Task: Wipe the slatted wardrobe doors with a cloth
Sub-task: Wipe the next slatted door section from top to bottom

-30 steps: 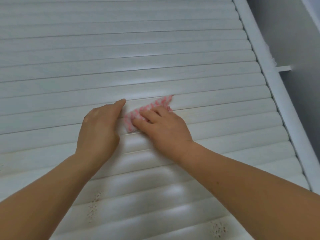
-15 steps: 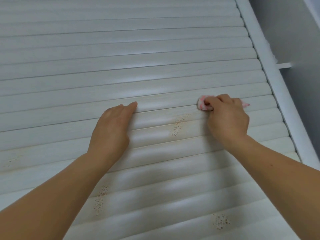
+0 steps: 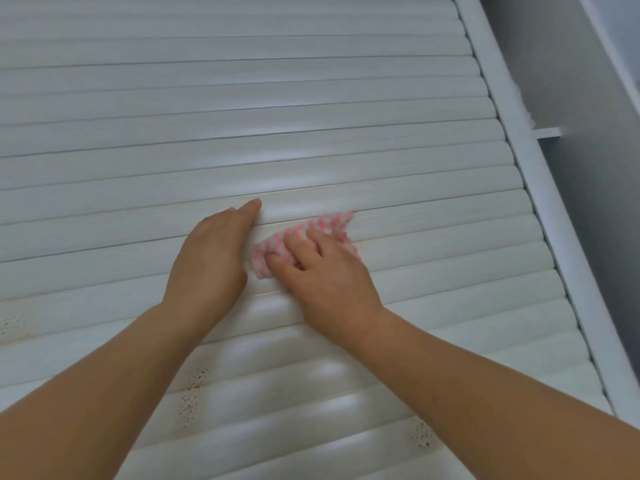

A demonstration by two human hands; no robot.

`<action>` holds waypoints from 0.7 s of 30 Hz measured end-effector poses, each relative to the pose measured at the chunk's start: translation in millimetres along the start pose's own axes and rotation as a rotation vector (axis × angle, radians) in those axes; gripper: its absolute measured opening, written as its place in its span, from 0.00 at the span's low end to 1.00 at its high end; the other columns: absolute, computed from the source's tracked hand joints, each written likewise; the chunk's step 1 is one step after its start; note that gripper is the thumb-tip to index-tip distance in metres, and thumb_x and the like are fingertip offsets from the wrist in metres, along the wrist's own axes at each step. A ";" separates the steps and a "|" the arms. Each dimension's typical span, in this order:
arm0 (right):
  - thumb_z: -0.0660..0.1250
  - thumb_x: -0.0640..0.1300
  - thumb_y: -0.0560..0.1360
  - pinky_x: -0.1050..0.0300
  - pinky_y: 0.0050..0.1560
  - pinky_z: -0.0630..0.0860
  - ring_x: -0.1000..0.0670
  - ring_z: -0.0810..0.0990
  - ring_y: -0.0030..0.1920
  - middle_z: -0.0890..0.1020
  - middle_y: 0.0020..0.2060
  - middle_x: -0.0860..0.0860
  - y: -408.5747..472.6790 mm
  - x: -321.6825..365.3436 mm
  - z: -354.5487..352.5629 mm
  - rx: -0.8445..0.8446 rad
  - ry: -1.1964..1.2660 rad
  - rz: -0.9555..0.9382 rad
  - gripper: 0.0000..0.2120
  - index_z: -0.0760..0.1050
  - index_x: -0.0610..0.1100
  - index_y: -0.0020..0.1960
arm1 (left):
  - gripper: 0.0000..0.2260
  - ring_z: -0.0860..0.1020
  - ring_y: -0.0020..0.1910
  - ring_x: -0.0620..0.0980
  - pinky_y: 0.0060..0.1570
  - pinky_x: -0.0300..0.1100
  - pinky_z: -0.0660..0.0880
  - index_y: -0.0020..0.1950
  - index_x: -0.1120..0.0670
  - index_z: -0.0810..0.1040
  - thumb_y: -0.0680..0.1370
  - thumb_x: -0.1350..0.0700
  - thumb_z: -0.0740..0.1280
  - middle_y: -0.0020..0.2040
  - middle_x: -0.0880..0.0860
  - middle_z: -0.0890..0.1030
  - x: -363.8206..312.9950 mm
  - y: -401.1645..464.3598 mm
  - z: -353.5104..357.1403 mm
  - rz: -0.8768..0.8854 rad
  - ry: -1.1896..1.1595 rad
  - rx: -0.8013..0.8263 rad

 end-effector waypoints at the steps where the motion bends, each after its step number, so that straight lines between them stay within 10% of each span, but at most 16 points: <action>1: 0.53 0.41 0.66 0.48 0.36 0.77 0.38 0.80 0.47 0.82 0.51 0.44 -2.8 -7.3 -0.5 -0.008 -0.025 -0.003 0.22 0.81 0.47 0.52 | 0.33 0.68 0.64 0.59 0.61 0.48 0.64 0.72 0.55 0.64 0.68 0.74 0.59 0.63 0.59 0.73 0.3 -0.8 0.4 -0.004 0.021 -0.001; 11: 0.74 0.37 0.64 0.54 0.27 0.68 0.38 0.80 0.43 0.81 0.43 0.47 -47.1 -114.6 -20.2 0.003 -0.103 0.362 0.15 0.81 0.49 0.49 | 0.34 0.65 0.68 0.59 0.69 0.54 0.60 0.72 0.56 0.65 0.67 0.76 0.57 0.66 0.58 0.71 -2.8 -2.8 8.5 0.026 0.141 -0.007; 15: 0.63 0.37 0.74 0.52 0.38 0.64 0.39 0.72 0.57 0.77 0.54 0.48 -47.9 -115.0 -11.9 0.054 -0.055 0.614 0.14 0.77 0.50 0.56 | 0.33 0.66 0.67 0.60 0.67 0.51 0.60 0.71 0.57 0.66 0.67 0.76 0.57 0.65 0.59 0.72 -9.4 -5.9 14.7 0.049 0.120 0.003; 21: 0.73 0.38 0.57 0.46 0.34 0.76 0.38 0.80 0.43 0.81 0.41 0.47 -14.8 -31.5 -9.3 -0.051 0.057 0.362 0.17 0.81 0.50 0.45 | 0.32 0.72 0.59 0.59 0.60 0.42 0.61 0.69 0.58 0.69 0.64 0.68 0.51 0.59 0.60 0.77 -14.6 -11.3 17.7 0.074 0.010 -0.033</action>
Point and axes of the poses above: each hand's wrist, its own y-axis towards the middle knuckle, its own z-axis out of the palm, x = y × z, the point moved 8 cm from there along y, towards the middle knuckle
